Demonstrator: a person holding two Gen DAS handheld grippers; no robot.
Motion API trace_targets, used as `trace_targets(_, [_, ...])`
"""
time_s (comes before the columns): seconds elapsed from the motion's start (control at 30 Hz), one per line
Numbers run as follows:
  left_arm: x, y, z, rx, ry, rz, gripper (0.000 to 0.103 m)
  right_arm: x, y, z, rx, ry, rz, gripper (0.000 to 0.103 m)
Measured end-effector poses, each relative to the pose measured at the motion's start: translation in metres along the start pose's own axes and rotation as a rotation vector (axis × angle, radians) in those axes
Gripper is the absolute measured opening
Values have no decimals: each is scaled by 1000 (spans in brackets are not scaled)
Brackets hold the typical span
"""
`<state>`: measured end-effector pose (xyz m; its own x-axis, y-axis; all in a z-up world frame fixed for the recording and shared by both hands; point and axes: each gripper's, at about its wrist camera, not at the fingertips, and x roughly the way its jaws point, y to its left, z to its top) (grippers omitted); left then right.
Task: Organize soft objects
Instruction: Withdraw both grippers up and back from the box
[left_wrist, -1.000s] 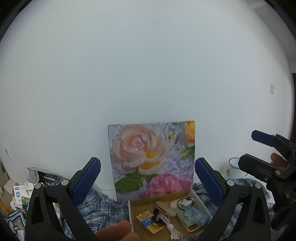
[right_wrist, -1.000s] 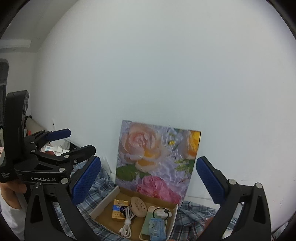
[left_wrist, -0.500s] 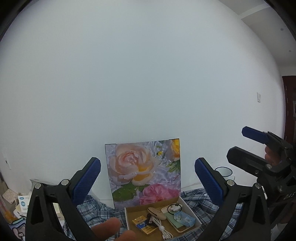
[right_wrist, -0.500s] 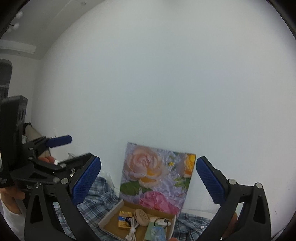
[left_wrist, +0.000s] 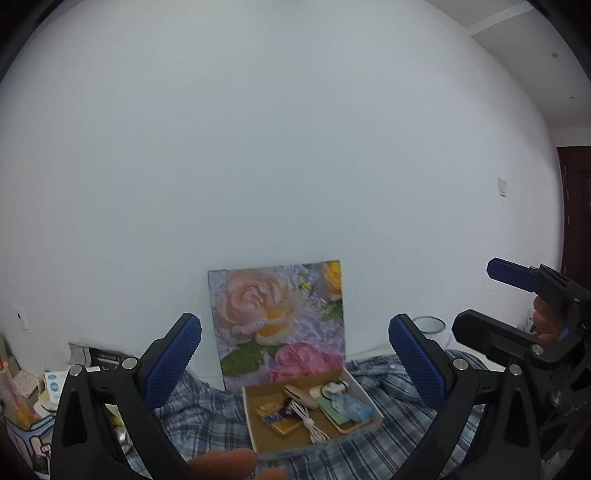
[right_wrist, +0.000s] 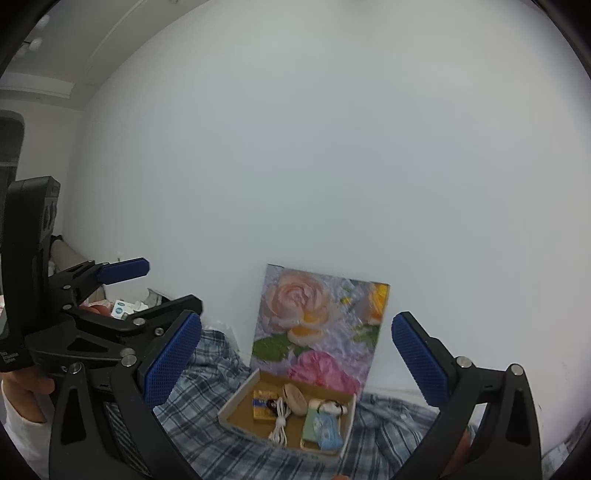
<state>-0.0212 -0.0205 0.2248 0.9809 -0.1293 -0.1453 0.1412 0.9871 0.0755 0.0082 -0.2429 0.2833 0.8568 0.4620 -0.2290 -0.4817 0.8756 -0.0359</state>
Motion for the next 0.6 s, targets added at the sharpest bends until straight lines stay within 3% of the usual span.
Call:
trace_targets(0.23, [-14, -17, -30, 14, 31, -40, 103, -13, -4, -29, 27, 18, -41, 103])
trace_targets(0.6, [-7, -26, -81, 37, 84, -31, 103, -6, -3, -74, 47, 101, -4, 103])
